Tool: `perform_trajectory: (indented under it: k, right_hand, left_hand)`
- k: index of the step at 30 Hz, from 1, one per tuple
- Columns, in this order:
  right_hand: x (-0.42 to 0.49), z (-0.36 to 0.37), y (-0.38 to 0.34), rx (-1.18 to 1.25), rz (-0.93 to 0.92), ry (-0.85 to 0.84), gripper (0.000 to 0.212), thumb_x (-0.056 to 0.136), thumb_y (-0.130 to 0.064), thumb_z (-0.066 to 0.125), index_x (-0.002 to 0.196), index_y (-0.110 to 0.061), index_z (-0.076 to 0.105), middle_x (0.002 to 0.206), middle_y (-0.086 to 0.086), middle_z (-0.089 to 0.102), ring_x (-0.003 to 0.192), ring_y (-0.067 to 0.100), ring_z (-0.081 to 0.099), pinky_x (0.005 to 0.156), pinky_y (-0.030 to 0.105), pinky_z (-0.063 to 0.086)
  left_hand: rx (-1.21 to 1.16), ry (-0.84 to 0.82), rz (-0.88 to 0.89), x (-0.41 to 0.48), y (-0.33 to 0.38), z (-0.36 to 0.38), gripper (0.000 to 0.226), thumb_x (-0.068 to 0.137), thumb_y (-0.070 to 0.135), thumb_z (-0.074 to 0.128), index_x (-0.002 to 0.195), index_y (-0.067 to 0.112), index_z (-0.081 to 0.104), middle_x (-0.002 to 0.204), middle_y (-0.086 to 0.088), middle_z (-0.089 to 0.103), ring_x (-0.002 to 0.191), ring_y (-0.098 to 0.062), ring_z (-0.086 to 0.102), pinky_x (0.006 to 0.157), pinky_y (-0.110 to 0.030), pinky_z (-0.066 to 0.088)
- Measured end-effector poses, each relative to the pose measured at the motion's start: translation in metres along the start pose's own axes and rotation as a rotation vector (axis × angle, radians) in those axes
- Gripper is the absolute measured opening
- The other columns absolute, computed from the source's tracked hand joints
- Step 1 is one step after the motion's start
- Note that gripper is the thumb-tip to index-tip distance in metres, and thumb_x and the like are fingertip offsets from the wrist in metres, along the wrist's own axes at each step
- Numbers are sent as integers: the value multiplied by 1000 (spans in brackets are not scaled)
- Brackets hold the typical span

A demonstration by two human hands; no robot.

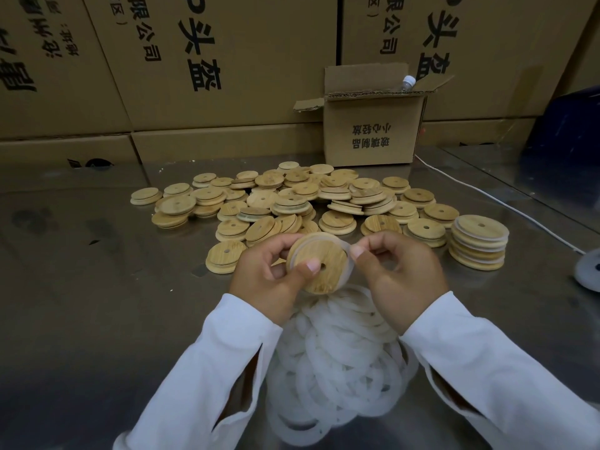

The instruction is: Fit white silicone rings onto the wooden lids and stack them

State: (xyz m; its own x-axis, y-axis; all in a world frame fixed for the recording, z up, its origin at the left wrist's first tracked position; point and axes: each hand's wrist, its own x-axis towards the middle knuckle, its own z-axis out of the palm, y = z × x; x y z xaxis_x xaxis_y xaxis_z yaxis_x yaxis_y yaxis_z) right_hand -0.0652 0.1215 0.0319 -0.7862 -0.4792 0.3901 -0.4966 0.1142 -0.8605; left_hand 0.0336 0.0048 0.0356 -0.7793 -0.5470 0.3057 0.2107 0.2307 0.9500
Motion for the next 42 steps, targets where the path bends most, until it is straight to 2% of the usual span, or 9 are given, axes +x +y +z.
perform_trajectory:
  k: [5, 11, 17, 19, 22, 26, 30, 35, 42]
  right_hand:
    - [-4, 4, 0, 7, -46, -22, 22, 84, -13, 60, 66, -26, 57, 68, -14, 58, 69, -5, 52, 61, 3, 37]
    - [-3, 5, -1, -9, -96, -33, 18, 84, -14, 59, 69, -25, 57, 71, -13, 59, 74, 0, 53, 62, 4, 38]
    - [-5, 5, 5, -24, -108, 50, 9, 78, -19, 66, 71, -23, 61, 72, -8, 63, 70, 4, 55, 64, 15, 45]
    - [-7, 6, 7, -61, -136, 85, 8, 75, -25, 69, 74, -25, 61, 74, -9, 62, 70, 4, 56, 64, 14, 45]
    - [-7, 7, 8, -151, -148, 99, 8, 73, -35, 67, 74, -28, 63, 74, -12, 63, 71, 2, 58, 65, 20, 48]
    - [-7, 6, 8, -164, -115, 108, 12, 73, -38, 63, 70, -28, 67, 68, -16, 66, 69, -1, 60, 66, 18, 48]
    - [-2, 3, 8, 4, 11, 41, 13, 77, -26, 67, 64, -25, 67, 67, -17, 67, 67, -3, 59, 63, 8, 45]
    - [2, 0, 6, 152, 103, -16, 16, 78, -18, 69, 63, -23, 67, 61, -10, 66, 61, 0, 58, 60, 6, 45]
    - [3, -1, 3, 213, 181, -97, 17, 80, -15, 67, 63, -19, 66, 59, -7, 65, 56, 3, 59, 56, 6, 46]
  left_hand:
    - [-21, 42, -17, 0, -2, 1, 29, 80, -7, 60, 85, 21, 62, 83, 0, 63, 67, 7, 62, 56, -8, 47]
    - [-65, 113, -53, 0, -5, 5, 23, 81, -5, 59, 98, 11, 62, 87, -3, 65, 67, 5, 63, 58, -11, 50]
    - [-51, 160, -50, -1, -9, 12, 21, 77, -3, 65, 87, 16, 64, 81, 2, 66, 66, 6, 63, 57, -10, 49]
    - [-96, 191, -84, 0, -11, 13, 20, 77, -1, 66, 86, 16, 65, 81, 1, 69, 66, 1, 65, 59, -16, 54]
    - [-175, 232, -144, 2, -16, 13, 18, 77, 1, 67, 88, 16, 66, 85, -4, 71, 72, -9, 69, 68, -30, 58]
    - [-202, 229, -147, 4, -19, 11, 18, 76, 3, 68, 88, 17, 66, 80, 1, 73, 74, -12, 69, 68, -30, 57]
    - [-211, 210, -134, 5, -21, 8, 19, 76, 2, 66, 88, 16, 65, 79, 2, 72, 75, -13, 69, 68, -30, 57]
    - [-323, 179, -165, 7, -21, 7, 18, 77, -1, 63, 87, 14, 66, 79, -2, 73, 73, -14, 70, 56, -25, 55]
    - [-333, 180, -172, 9, -22, 3, 18, 79, -2, 61, 88, 13, 66, 81, -4, 71, 72, -13, 69, 56, -24, 56]
